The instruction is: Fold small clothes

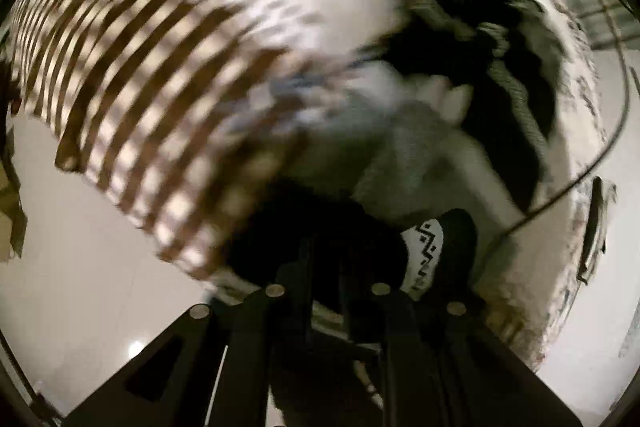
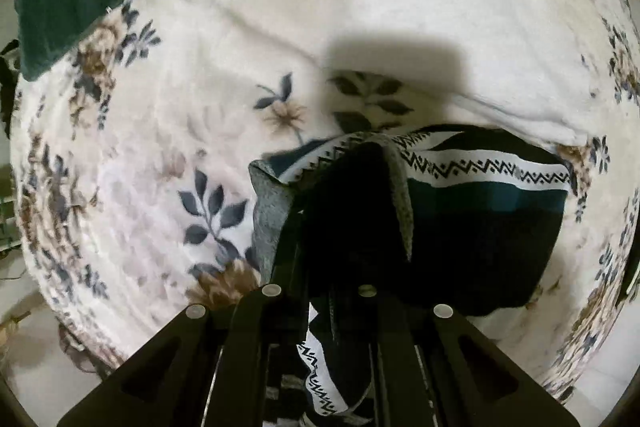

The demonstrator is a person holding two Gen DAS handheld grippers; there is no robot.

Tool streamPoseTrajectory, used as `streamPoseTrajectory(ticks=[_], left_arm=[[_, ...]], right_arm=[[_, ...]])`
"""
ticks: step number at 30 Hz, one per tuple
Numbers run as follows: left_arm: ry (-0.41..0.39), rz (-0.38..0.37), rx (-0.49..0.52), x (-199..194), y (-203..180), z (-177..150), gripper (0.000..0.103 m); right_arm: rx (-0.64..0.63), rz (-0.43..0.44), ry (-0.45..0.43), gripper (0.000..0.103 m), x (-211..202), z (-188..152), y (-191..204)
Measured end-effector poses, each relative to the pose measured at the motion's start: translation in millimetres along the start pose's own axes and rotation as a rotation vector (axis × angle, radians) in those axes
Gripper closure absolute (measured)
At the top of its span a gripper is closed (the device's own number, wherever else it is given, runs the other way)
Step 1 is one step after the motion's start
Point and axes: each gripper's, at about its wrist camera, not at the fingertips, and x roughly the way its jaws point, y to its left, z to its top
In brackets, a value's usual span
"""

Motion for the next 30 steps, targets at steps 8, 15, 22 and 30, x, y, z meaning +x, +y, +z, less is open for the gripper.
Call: streamPoseTrajectory(ticks=[8,15,22,30], left_arm=[[0.06,0.052,-0.122,-12,76,-17,0.076],[0.055,-0.093,-0.2,-22,49,-15,0.043],[0.016,-0.129,-0.24,-3,-9,8,0.043],[0.136,0.23,-0.08,30,6,-55,0.041]], right_arm=[[-0.007,0.194,0.151,0.064,15,-14,-11],[-0.19,0.251,0.225,0.056,0,-132,-36],[-0.236,0.18,0.219,0.056,39,-243,-86],[-0.144,0.208,0.239,0.056,72,-311,-146]])
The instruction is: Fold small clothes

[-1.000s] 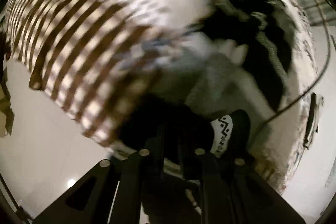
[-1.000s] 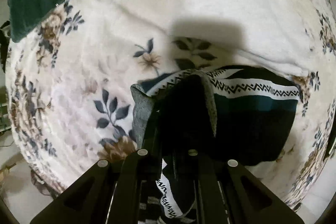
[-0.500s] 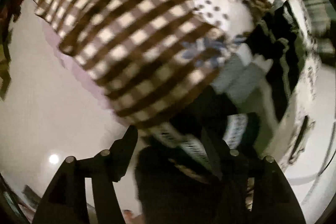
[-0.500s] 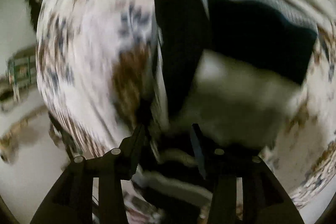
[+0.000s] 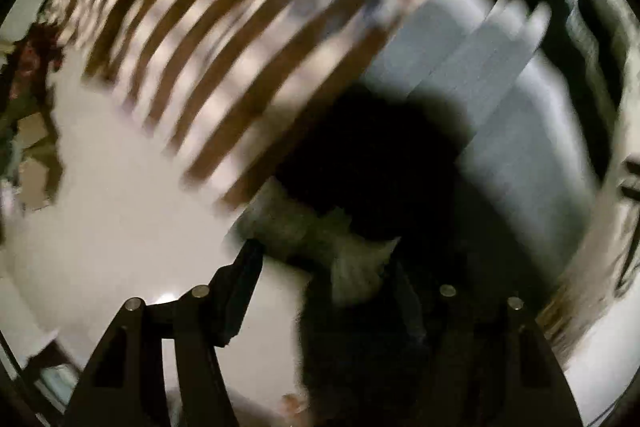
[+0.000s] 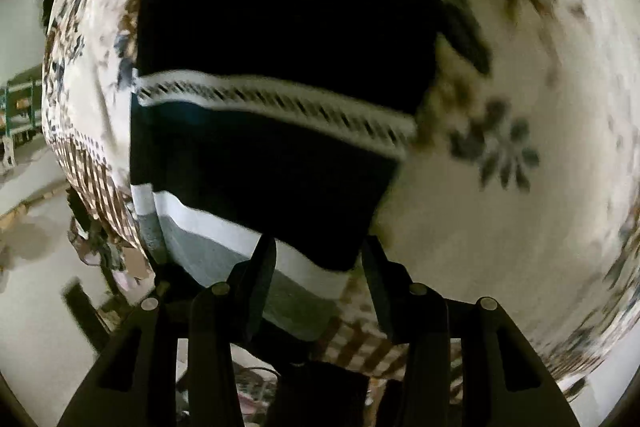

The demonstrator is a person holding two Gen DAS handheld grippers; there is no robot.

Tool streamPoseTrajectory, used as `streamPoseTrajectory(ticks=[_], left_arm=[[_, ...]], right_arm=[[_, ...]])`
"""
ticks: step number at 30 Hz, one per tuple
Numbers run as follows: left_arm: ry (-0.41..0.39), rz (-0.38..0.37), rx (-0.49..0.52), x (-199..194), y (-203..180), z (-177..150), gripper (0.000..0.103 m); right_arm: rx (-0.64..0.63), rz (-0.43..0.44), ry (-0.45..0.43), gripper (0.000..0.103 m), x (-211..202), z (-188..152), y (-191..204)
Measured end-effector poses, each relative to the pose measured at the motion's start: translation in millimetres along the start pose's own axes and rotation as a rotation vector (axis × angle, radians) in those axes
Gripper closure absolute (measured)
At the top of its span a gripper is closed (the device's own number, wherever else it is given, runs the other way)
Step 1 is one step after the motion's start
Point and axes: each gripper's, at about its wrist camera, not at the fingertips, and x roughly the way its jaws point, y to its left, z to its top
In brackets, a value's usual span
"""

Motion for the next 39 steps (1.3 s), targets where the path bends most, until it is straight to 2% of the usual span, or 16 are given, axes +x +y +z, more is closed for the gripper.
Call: streamPoseTrajectory(ticks=[1,3,5,8,12,16,20,21,22,24,28,32,35,39], left_arm=[[0.021,0.043,-0.007,3,11,-12,0.041],[0.044,0.078,-0.047,3,32,-27,0.043],[0.034,0.073,-0.101,-4,50,-34,0.043],[-0.024,0.026,-0.17,-22,62,-31,0.043],[-0.123,-0.03,-0.156,-42,38,-3,0.043],[-0.142,-0.044,-0.057,-29,-2,18,0.042],[-0.122,0.01,0.02,3,-19,22,0.043],[-0.136,0.012,0.031,6,-20,21,0.052],[-0.165,-0.001,0.048,6,-20,19,0.074],[-0.196,-0.032,0.068,4,-23,14,0.096],[-0.264,-0.018,0.096,-15,-26,-3,0.099],[-0.287,-0.053,0.066,-32,-14,-8,0.099],[-0.295,-0.074,0.051,-42,-6,-4,0.099],[-0.294,-0.102,0.029,-47,-1,2,0.099]], right_arm=[[0.015,0.014,0.009,0.056,4,-7,-7],[0.029,0.033,0.024,0.056,9,-18,-18],[0.034,0.039,0.027,0.056,11,-24,-26],[0.038,0.051,0.023,0.056,8,-31,-37],[0.048,0.07,-0.004,0.056,-10,-30,-49],[0.062,0.107,-0.033,0.056,-35,-13,-46],[0.098,0.168,-0.072,0.056,-65,27,-29],[0.111,0.184,-0.086,0.056,-72,41,-20],[0.119,0.201,-0.102,0.056,-78,54,-15],[0.132,0.222,-0.134,0.056,-92,85,-3],[0.168,0.222,-0.216,0.056,-111,154,19],[0.165,0.154,-0.3,0.056,-128,214,37],[0.096,0.032,-0.359,0.053,-134,256,63],[0.022,-0.106,-0.33,0.05,-108,291,95]])
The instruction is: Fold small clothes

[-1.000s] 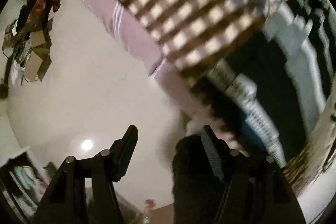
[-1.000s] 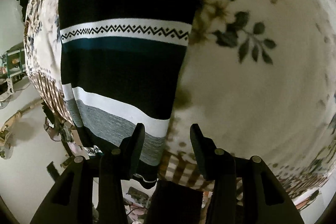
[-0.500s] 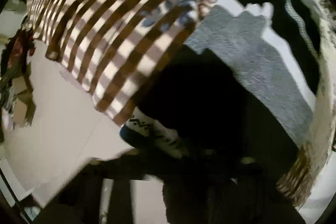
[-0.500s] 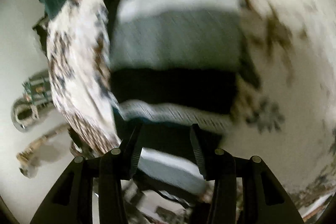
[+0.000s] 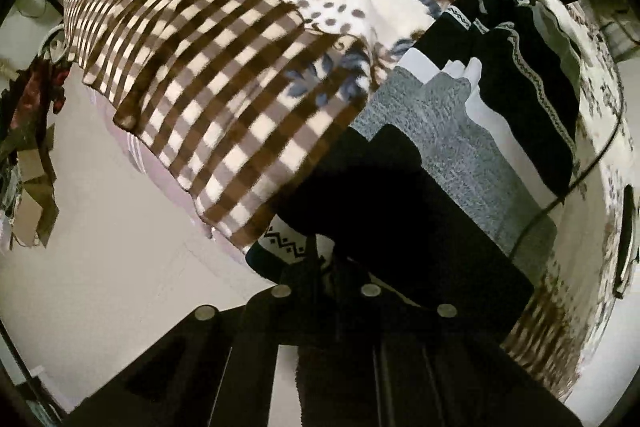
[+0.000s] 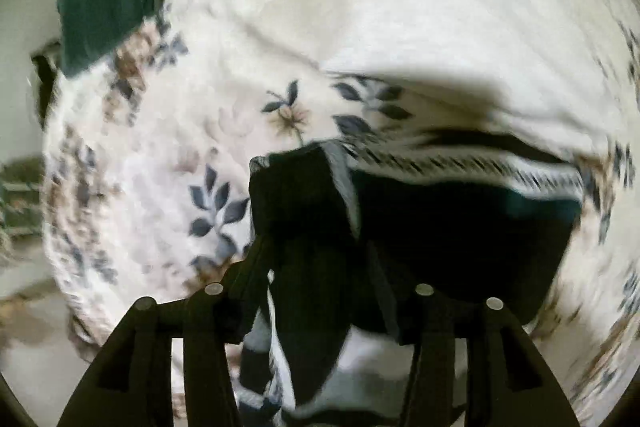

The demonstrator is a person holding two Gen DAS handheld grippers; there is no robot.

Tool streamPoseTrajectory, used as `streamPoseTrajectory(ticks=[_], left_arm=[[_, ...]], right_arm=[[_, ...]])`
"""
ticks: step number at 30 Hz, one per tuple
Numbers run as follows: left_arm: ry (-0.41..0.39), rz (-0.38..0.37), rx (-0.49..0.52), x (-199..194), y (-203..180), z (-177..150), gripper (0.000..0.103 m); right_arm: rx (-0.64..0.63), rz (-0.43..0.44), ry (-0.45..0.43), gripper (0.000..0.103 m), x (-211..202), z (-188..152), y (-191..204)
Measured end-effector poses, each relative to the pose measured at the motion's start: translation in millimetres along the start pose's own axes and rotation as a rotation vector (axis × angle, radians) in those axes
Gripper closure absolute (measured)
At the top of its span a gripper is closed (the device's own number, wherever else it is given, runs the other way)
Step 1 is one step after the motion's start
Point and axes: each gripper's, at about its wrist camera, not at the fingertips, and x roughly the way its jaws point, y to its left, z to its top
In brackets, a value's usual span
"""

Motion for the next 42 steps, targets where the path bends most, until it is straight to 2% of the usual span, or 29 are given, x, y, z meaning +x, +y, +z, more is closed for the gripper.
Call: streamPoseTrajectory(ticks=[4,5,7,8,13,17,19,21,23,24,26,27,28,30,34,36,39,42], left_arm=[[0.01,-0.014,-0.002,1,1,-4,0.1],[0.01,-0.015,-0.002,-1,4,-7,0.1],[0.008,-0.018,-0.006,-3,4,-9,0.1],[0.004,-0.021,-0.011,-5,5,-10,0.1],[-0.03,-0.019,-0.018,-18,18,-4,0.1],[-0.052,0.001,-0.05,-17,34,10,0.1],[-0.053,-0.002,-0.08,-13,48,17,0.101],[-0.016,-0.014,-0.074,0,54,26,0.1],[0.017,-0.044,-0.072,10,58,29,0.098],[0.033,-0.044,-0.069,12,58,29,0.096],[0.069,-0.059,-0.074,16,60,28,0.091],[0.079,-0.054,-0.086,16,63,26,0.077],[0.089,-0.053,-0.108,15,68,21,0.062],[0.09,-0.078,-0.161,11,81,10,0.053],[0.126,-0.126,-0.322,4,112,-20,0.051],[0.141,-0.122,-0.355,0,118,-32,0.051],[0.152,-0.094,-0.347,-7,115,-41,0.051],[0.157,-0.065,-0.301,-12,104,-42,0.051]], right_arm=[[-0.081,-0.11,0.077,0.05,39,3,15],[-0.108,-0.148,0.1,0.054,47,5,18],[-0.147,-0.226,0.07,0.1,43,7,21],[-0.141,-0.242,0.037,0.1,35,10,20],[-0.049,-0.168,-0.062,0.101,-12,32,13],[-0.028,-0.138,-0.087,0.101,-35,53,30],[-0.021,-0.129,-0.085,0.101,-32,52,41],[-0.044,-0.137,-0.068,0.101,-16,52,63],[-0.044,-0.131,0.004,0.1,11,48,74],[-0.026,-0.119,0.037,0.098,25,47,77],[-0.012,-0.09,0.081,0.085,36,44,74],[-0.011,-0.048,0.102,0.07,39,38,70],[-0.018,-0.018,0.112,0.057,37,30,67],[-0.055,0.028,0.124,0.05,28,6,60],[-0.105,0.113,0.142,0.041,2,-62,28],[-0.129,0.089,0.159,0.041,-4,-113,6],[-0.171,0.027,0.193,0.041,-1,-200,-20],[-0.192,0.031,0.27,0.041,17,-292,-27]])
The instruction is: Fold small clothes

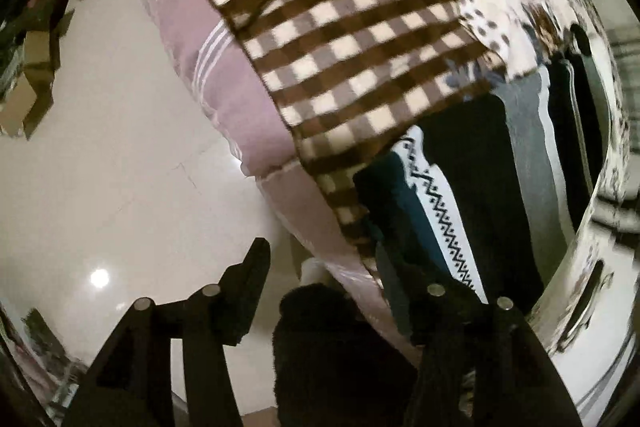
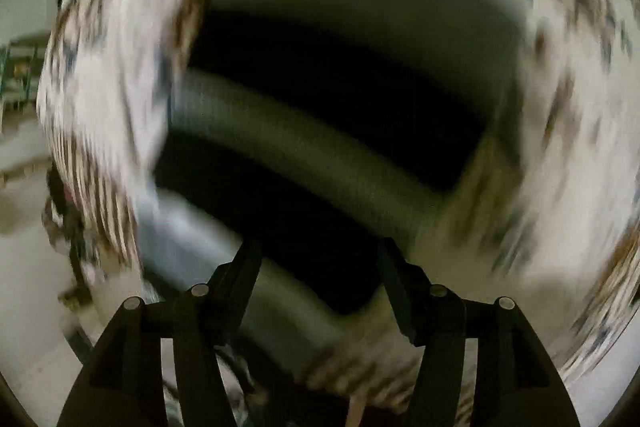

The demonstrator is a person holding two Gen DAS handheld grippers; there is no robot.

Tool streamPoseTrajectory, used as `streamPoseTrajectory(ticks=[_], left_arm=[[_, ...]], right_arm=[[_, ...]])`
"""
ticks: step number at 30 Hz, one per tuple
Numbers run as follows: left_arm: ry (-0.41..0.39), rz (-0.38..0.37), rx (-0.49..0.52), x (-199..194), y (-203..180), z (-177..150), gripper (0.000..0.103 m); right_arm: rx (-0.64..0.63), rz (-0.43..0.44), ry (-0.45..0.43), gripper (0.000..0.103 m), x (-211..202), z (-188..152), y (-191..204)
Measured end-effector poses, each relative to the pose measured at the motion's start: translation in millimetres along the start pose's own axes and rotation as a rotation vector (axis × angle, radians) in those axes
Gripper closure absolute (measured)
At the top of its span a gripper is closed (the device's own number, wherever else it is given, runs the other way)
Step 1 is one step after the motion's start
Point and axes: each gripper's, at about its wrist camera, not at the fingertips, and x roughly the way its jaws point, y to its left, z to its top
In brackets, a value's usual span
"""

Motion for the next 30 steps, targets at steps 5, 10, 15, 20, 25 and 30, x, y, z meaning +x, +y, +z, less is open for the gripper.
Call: streamPoseTrajectory(ticks=[5,10,15,20,25,30], left_arm=[[-0.017,0.062,0.062,-5,-31,5,0.051],[-0.04,0.077,0.131,-16,-54,10,0.051],[-0.038,0.029,0.193,-6,-63,20,0.051],[0.012,0.028,0.297,7,-73,34,0.051],[-0.083,0.106,0.497,-12,-104,40,0.051],[-0.11,0.113,0.556,-19,-132,44,0.051]], right_arm=[[-0.028,0.043,0.124,0.063,86,-102,33],[0.049,0.126,0.203,0.078,140,-155,31],[0.141,0.235,0.252,0.076,164,-189,5],[0.195,0.227,0.244,0.062,164,-224,-2],[0.288,0.254,0.114,0.057,143,-241,4],[0.43,0.296,0.043,0.053,141,-245,-4]])
